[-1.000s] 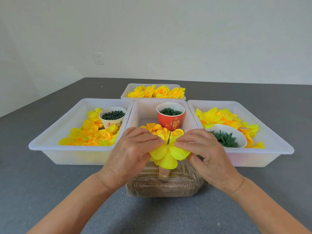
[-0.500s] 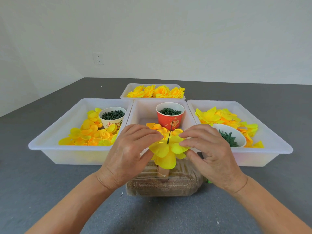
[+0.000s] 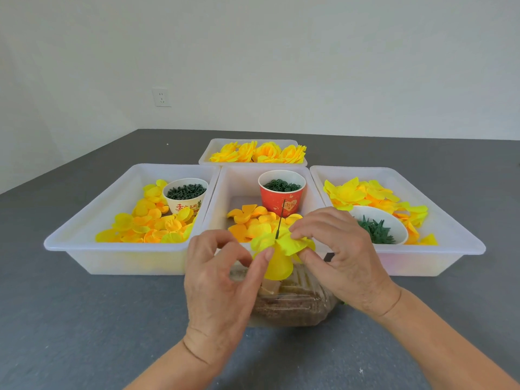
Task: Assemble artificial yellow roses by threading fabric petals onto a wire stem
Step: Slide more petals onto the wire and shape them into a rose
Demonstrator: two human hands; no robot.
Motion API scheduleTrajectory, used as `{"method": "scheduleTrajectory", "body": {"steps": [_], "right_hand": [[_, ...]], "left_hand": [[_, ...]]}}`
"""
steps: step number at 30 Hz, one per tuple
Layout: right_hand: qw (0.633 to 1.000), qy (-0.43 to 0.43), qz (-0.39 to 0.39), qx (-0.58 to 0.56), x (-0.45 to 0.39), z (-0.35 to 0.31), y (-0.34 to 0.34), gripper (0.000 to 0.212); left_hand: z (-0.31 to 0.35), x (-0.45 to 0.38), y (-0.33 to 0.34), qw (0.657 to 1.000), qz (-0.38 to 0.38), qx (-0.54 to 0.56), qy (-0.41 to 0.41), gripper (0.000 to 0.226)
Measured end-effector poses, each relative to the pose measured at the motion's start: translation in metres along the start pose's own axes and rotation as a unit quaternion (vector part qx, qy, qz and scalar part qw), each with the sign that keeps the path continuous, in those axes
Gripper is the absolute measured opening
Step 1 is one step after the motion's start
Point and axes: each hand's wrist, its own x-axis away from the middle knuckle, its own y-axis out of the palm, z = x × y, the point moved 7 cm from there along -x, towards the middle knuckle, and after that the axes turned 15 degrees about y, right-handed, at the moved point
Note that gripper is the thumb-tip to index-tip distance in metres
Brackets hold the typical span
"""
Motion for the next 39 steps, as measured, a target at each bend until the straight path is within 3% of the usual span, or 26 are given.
{"method": "scheduleTrajectory", "body": {"steps": [3, 5, 9, 16, 25, 39], "right_hand": [[1.0, 0.007, 0.003, -0.001, -0.002, -0.002, 0.0, 0.013], [1.0, 0.015, 0.005, -0.002, -0.003, -0.002, -0.001, 0.012], [0.999, 0.046, 0.001, -0.014, -0.005, 0.002, 0.0, 0.012], [0.998, 0.049, -0.016, -0.02, -0.007, 0.002, 0.003, 0.019], [0.997, 0.024, -0.062, -0.03, -0.005, 0.0, 0.01, 0.021], [0.996, 0.008, -0.088, 0.014, -0.002, -0.007, 0.012, 0.019]], "left_hand": [[0.0, 0.009, -0.006, 0.999, 0.034, -0.006, -0.008, 0.04], [0.006, 0.015, -0.008, 0.999, 0.039, -0.012, 0.036, 0.035], [0.013, 0.021, -0.001, 0.996, -0.007, -0.027, 0.086, 0.029], [0.009, 0.013, 0.008, 0.998, -0.024, -0.043, 0.044, 0.025], [-0.002, 0.002, 0.026, 0.993, -0.089, -0.002, -0.082, 0.041], [-0.006, 0.006, 0.027, 0.987, -0.12, 0.066, -0.08, 0.035]]}}
